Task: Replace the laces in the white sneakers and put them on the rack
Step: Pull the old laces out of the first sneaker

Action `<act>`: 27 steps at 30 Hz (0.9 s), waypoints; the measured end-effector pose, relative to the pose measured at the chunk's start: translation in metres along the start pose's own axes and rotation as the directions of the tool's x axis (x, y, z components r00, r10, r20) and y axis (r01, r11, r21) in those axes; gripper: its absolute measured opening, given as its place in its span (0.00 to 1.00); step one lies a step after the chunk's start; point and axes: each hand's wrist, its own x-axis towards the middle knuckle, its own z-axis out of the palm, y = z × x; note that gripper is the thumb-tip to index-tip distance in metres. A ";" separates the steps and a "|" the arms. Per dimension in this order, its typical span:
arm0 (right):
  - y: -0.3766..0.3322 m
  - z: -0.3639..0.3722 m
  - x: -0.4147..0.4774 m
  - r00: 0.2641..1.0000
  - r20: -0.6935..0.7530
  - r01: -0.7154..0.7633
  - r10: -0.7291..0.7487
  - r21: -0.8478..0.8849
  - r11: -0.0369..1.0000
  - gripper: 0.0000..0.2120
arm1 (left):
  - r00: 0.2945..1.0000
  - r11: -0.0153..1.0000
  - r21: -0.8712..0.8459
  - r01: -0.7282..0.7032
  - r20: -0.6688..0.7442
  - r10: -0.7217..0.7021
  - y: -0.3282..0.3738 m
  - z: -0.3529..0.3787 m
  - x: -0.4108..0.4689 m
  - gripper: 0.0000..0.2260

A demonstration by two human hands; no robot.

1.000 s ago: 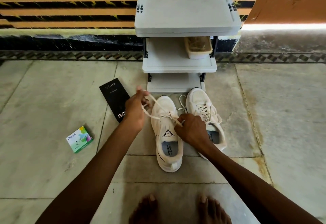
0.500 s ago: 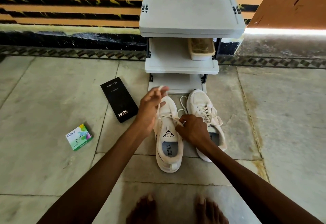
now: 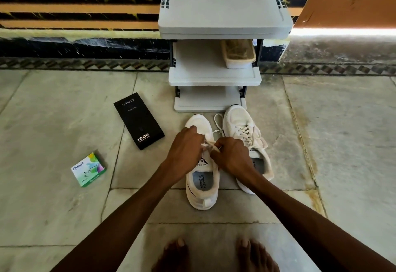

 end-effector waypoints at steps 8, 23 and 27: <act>0.006 -0.002 -0.003 1.000 0.005 0.002 -0.002 0.018 1.000 0.07 | 0.780 -0.596 -0.802 -0.026 0.357 -0.514 -0.057 -0.042 0.006 0.09; 0.001 -0.006 -0.001 0.998 0.053 0.028 -0.026 -0.044 0.999 0.11 | 0.867 0.778 -0.383 0.499 0.218 -0.449 -0.023 -0.028 -0.016 0.32; -0.011 -0.004 0.005 0.992 0.021 0.127 -0.125 -0.211 0.969 0.16 | 0.903 0.887 -0.189 0.421 -0.002 -0.429 -0.009 -0.022 -0.031 0.36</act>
